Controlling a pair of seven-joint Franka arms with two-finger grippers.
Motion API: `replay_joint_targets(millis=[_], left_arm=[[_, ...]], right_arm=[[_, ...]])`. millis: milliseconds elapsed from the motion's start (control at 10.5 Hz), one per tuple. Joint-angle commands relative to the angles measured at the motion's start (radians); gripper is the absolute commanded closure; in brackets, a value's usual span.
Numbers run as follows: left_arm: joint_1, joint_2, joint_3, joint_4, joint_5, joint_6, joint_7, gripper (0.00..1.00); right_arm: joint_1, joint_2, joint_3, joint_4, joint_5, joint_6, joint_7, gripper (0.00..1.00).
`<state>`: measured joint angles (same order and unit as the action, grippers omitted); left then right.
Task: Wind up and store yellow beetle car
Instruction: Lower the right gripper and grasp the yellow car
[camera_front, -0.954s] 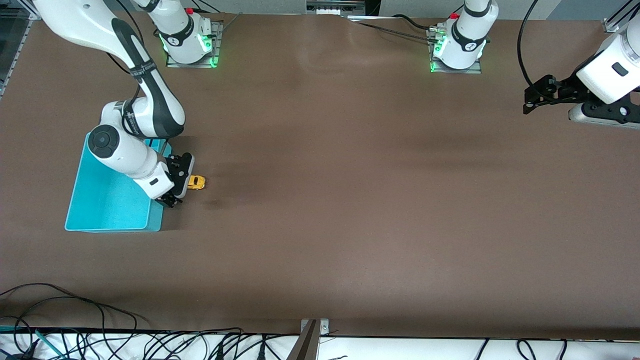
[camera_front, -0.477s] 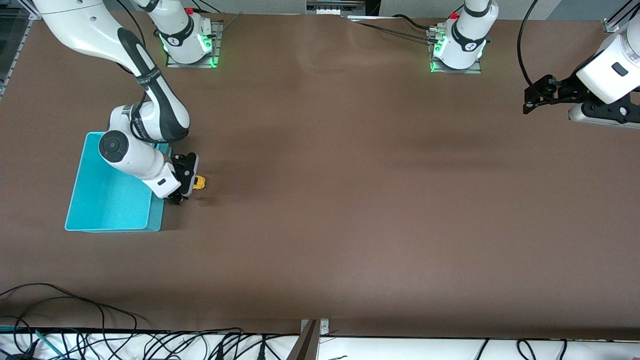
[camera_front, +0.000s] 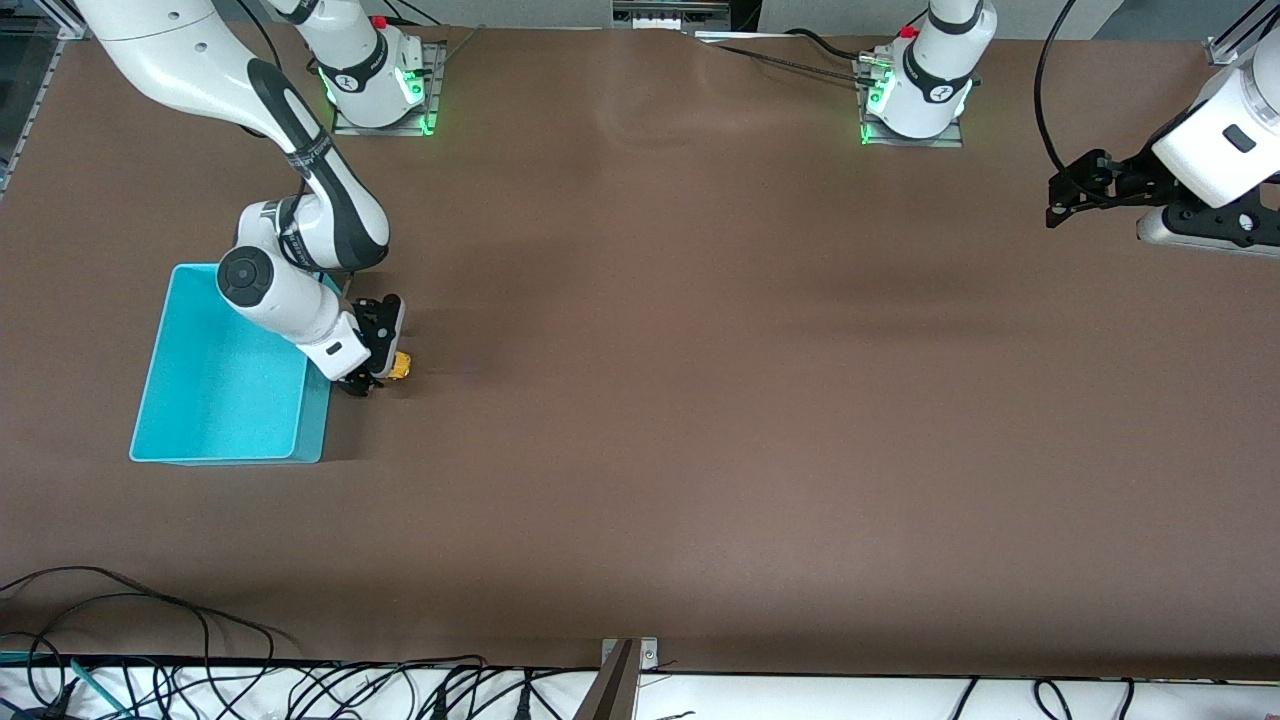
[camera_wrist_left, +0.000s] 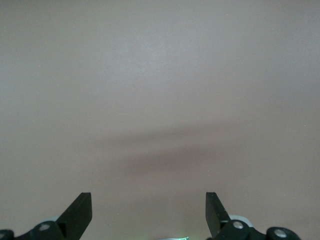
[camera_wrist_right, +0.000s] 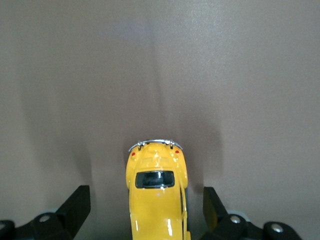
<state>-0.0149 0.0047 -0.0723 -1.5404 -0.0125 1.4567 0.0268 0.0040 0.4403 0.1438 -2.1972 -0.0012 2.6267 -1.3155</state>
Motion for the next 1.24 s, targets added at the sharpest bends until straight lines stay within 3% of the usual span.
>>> replay_joint_targets(millis=[0,286,382,573,859,1145], left_arm=[[0.000,0.004,-0.010,0.025,0.006,-0.021,-0.007,0.00],[-0.002,0.004,-0.012,0.025,0.006,-0.021,-0.007,0.00],[-0.002,0.004,-0.012,0.025,0.006,-0.021,-0.007,0.00],[0.000,0.004,-0.012,0.025,0.006,-0.021,-0.008,0.00],[-0.002,0.004,-0.012,0.025,0.006,-0.024,-0.008,0.00],[0.000,0.006,-0.003,0.025,0.008,-0.022,-0.005,0.00]], right_arm=[[-0.021,-0.035,0.017,-0.029,0.004,0.019,-0.024,0.11],[-0.021,-0.043,0.016,-0.029,0.004,0.018,-0.060,0.69],[-0.021,-0.043,0.016,-0.029,0.006,0.018,-0.064,0.83],[-0.021,-0.040,0.014,-0.029,0.009,0.018,-0.064,1.00],[-0.021,-0.077,0.014,-0.026,0.007,-0.002,-0.064,1.00],[-0.021,-0.164,0.020,-0.015,0.006,-0.124,-0.062,1.00]])
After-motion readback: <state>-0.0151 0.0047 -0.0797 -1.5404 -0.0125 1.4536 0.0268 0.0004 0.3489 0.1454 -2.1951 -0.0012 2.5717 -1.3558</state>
